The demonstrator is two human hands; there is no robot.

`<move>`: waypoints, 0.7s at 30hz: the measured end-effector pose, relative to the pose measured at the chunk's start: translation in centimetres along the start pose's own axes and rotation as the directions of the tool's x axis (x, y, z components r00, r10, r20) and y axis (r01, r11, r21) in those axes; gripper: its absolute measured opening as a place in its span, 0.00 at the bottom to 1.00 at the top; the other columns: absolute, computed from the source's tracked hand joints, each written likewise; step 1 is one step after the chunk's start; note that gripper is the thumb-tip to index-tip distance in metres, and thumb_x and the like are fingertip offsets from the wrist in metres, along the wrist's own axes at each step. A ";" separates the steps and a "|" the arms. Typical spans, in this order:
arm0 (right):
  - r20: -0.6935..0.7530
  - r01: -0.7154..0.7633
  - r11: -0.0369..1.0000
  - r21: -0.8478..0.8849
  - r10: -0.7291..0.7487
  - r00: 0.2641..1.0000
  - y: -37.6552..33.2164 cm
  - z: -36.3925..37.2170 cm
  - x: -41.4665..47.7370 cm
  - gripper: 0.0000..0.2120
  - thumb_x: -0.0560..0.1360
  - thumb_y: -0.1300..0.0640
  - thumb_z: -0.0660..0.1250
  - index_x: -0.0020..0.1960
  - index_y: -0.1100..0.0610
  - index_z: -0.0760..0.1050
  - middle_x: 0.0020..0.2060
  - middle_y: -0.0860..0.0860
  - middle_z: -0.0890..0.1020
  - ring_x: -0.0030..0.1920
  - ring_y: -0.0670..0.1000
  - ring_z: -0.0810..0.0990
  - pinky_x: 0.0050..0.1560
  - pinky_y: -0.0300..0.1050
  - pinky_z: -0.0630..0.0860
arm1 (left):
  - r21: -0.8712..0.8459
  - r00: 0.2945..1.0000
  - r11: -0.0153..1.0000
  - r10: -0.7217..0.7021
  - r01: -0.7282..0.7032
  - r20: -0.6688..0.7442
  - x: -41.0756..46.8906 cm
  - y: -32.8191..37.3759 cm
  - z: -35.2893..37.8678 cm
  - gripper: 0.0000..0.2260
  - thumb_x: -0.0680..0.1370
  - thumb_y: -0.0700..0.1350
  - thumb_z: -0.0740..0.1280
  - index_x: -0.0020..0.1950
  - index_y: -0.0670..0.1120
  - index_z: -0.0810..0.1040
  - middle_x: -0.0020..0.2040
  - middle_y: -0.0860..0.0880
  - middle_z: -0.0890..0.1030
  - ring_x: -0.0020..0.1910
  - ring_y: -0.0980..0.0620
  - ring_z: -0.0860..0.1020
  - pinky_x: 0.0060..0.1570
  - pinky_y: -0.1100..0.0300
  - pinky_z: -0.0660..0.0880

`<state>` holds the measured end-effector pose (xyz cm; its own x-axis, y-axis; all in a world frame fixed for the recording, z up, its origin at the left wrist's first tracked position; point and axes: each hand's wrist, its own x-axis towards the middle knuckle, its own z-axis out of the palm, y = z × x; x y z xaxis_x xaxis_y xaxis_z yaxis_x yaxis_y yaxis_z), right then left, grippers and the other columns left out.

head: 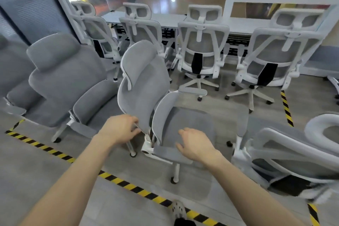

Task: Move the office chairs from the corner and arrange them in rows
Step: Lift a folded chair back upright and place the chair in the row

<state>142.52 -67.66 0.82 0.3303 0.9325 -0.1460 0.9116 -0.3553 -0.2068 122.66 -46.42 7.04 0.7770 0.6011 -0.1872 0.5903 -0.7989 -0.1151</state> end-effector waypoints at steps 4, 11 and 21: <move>-0.016 0.023 1.000 0.020 -0.023 1.000 -2.8 0.7 8.5 0.15 0.84 0.47 0.64 0.62 0.59 0.76 0.58 0.58 0.82 0.60 0.63 0.81 0.55 0.56 0.77 | 0.082 0.982 0.995 0.077 -0.064 -0.172 5.8 -6.0 -2.2 0.17 0.84 0.60 0.66 0.69 0.54 0.81 0.63 0.52 0.83 0.65 0.46 0.82 0.57 0.49 0.80; 0.029 0.007 0.997 0.077 -0.009 1.000 -8.4 1.3 19.2 0.19 0.83 0.44 0.66 0.62 0.59 0.76 0.57 0.58 0.82 0.58 0.64 0.82 0.54 0.56 0.78 | 0.183 0.848 0.948 0.316 -0.262 -0.425 15.9 -14.4 -7.2 0.23 0.78 0.57 0.76 0.70 0.48 0.81 0.70 0.44 0.79 0.69 0.40 0.79 0.66 0.42 0.78; -0.016 -0.297 0.917 0.265 0.312 0.950 -19.2 3.7 29.6 0.36 0.79 0.29 0.68 0.69 0.60 0.74 0.65 0.59 0.81 0.67 0.62 0.78 0.66 0.57 0.73 | 0.331 0.580 0.623 0.782 -0.708 -0.231 31.3 -22.9 -8.4 0.43 0.78 0.77 0.61 0.74 0.42 0.80 0.75 0.43 0.80 0.78 0.41 0.74 0.82 0.43 0.67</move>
<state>133.91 -33.49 -3.14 0.6020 0.7761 -0.1877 0.6735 -0.6198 -0.4028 135.30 -9.17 11.97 0.9622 -0.2711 0.0266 -0.2550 -0.9307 -0.2625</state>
